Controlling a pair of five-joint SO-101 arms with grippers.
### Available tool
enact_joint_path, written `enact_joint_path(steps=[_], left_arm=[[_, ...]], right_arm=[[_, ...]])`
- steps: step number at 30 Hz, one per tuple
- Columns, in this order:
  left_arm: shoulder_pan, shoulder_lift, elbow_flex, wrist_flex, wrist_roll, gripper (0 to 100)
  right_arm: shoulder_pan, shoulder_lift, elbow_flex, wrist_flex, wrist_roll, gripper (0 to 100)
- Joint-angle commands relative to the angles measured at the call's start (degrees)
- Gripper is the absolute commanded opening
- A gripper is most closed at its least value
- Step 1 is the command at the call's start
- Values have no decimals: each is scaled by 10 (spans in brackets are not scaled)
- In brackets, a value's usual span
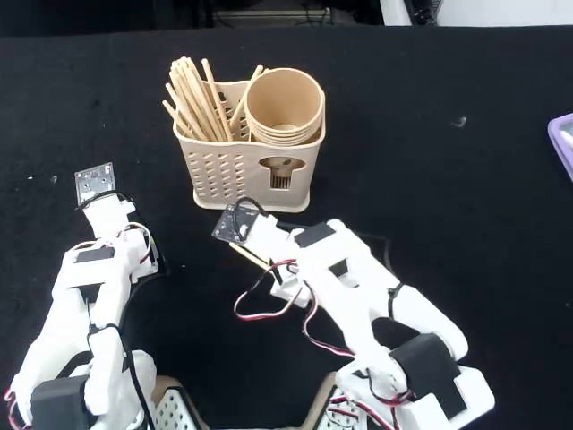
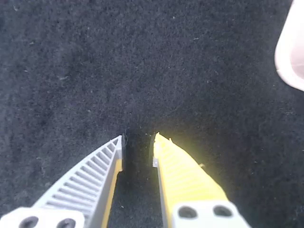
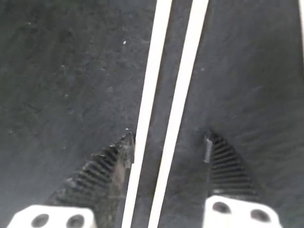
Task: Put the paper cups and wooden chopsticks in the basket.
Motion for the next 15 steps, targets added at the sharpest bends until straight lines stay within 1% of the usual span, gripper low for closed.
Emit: enact_joint_path(steps=[1,4,10,15], left_arm=[[7,1,-28,-7,-4,116],[7,1,-28,-7,-4,116],[7,1,-29,-7,-4,116],[7,1,-29,-7,-4,116]], right_arm=[[39,0,-1,-16,14,240],[59,1,4,-11,40,236],[57,-4,35,-11,53,90],[57,-4,31,4,55,115]])
